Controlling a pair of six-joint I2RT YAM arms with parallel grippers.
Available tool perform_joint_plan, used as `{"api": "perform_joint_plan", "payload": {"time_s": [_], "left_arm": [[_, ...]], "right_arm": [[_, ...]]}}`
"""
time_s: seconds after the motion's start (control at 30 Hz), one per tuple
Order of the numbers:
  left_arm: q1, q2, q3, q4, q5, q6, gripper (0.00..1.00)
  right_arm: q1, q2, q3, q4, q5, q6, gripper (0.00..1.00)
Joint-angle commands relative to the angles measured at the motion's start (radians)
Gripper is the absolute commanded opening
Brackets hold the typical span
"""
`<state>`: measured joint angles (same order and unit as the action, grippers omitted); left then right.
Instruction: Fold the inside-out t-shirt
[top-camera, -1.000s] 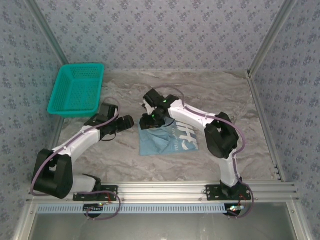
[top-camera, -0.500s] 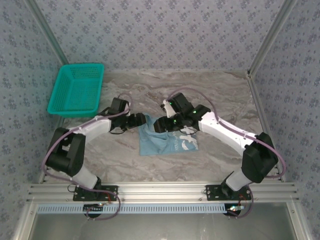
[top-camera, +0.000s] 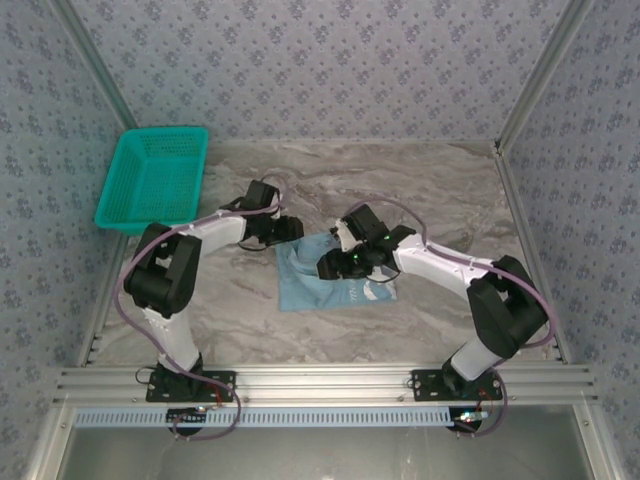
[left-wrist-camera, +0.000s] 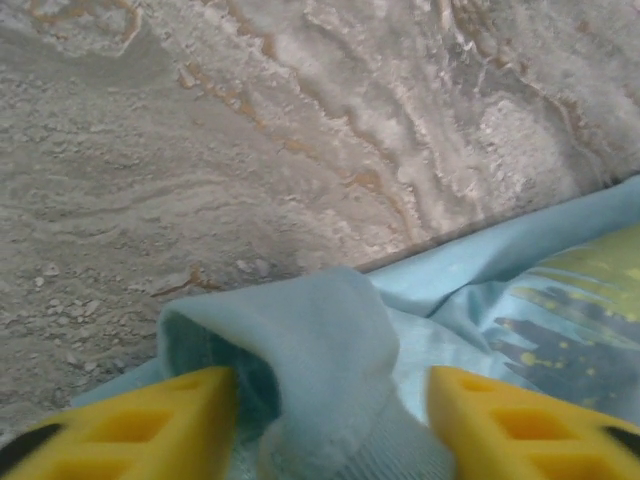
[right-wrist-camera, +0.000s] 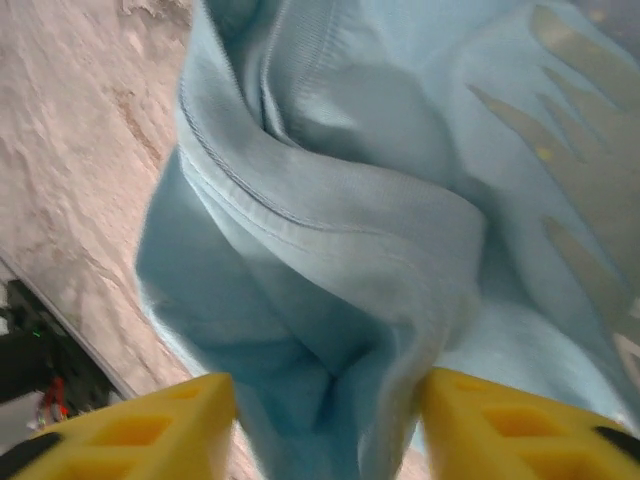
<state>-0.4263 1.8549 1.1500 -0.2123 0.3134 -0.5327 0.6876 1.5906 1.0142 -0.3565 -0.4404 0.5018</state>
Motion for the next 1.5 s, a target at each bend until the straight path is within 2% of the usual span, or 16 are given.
{"api": "perform_joint_plan", "payload": {"time_s": [0.0,0.17,0.43,0.53,0.6,0.7,0.8,0.87,0.97,1.1,1.27,1.47], "left_arm": [[0.019,0.000,0.039,-0.010,-0.013,0.020,0.37],[0.050,-0.012,0.034,0.014,0.029,0.022,0.18],[0.112,-0.011,0.020,0.031,0.072,0.041,0.10],[0.118,0.000,0.021,0.037,0.068,0.048,0.13],[0.125,0.009,0.029,0.026,0.053,0.058,0.18],[0.141,0.008,0.036,0.017,0.022,0.068,0.25],[0.161,-0.015,0.042,0.005,-0.015,0.073,0.33],[0.170,-0.053,0.024,0.001,-0.074,0.074,0.40],[0.170,-0.129,-0.018,-0.010,-0.166,0.067,0.52],[0.138,-0.300,-0.150,-0.021,-0.178,0.017,0.59],[-0.007,-0.473,-0.289,-0.031,-0.077,-0.070,0.60],[-0.148,-0.493,-0.377,0.013,0.081,-0.182,0.58]], "right_arm": [[0.032,0.051,0.024,0.066,-0.047,0.021,0.37],[0.075,0.063,0.068,0.063,-0.054,0.019,0.18],[0.168,0.158,0.141,0.088,-0.085,0.035,0.17],[0.206,0.220,0.187,0.107,-0.106,0.028,0.24],[0.228,0.272,0.246,0.105,-0.120,0.010,0.35],[0.256,0.320,0.315,0.099,-0.154,-0.027,0.41],[0.274,0.303,0.349,0.060,-0.187,-0.092,0.45],[0.272,0.241,0.307,0.068,-0.193,-0.115,0.47],[0.235,0.128,0.227,0.065,-0.188,-0.170,0.50],[0.122,0.031,0.120,0.048,-0.106,-0.191,0.53],[-0.082,0.043,0.053,0.143,-0.038,-0.050,0.52],[-0.172,0.175,0.084,0.142,-0.049,-0.043,0.51]]}}
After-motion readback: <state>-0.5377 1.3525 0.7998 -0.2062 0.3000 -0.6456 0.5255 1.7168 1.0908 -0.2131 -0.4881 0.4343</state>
